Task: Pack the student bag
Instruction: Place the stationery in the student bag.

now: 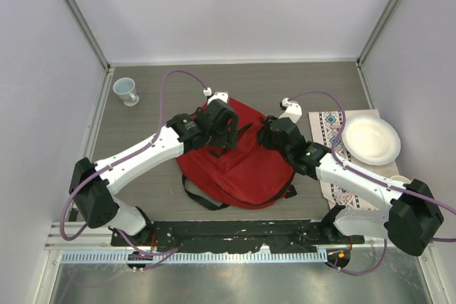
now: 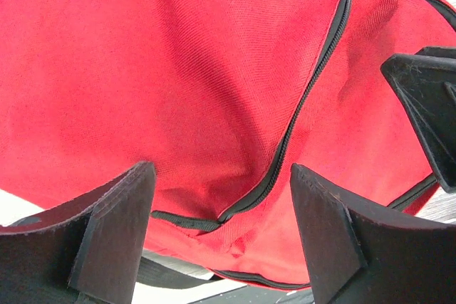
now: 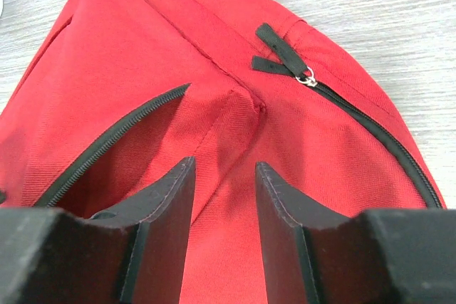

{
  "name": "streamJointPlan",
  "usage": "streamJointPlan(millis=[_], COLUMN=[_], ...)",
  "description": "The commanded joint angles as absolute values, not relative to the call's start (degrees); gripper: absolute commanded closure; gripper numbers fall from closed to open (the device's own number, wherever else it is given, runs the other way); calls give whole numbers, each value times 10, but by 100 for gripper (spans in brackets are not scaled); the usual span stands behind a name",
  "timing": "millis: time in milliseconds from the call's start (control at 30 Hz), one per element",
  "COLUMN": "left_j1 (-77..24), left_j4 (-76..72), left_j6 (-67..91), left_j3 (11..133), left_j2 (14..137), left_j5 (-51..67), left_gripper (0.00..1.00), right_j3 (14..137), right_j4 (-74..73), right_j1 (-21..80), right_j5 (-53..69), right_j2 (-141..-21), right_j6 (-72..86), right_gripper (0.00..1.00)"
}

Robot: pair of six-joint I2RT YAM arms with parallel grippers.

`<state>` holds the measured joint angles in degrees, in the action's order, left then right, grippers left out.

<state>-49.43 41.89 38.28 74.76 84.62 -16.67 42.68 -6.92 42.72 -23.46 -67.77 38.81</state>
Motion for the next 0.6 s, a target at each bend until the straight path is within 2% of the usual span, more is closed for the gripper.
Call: streamJointPlan(millis=[0,67,167,267,400,567], left_j1=[-490,-490,-490,-490,-490,-489], left_j4=[375,374,365,376,361,308], left_j6=[358,359,359,375,388,362], left_j3=[745,744,723,708,681,639], left_j2=[876,904,936,953,905,824], left_j5=[-136,-123,-98,-104,-86,-18], left_gripper=[21,21,21,21,21,16], right_j3=[477,489,511,539,577,571], right_j4=[-47,-47,-50,-68,-109,-110], right_j1=[425,422,419,417,417,417], right_j5=[-228,-223,-220,-213,-207,-215], right_j2=[-688,-713,-741,-775,-801,-799], right_j6=[360,364,370,368,367,354], right_gripper=[55,54,45,43,42,42])
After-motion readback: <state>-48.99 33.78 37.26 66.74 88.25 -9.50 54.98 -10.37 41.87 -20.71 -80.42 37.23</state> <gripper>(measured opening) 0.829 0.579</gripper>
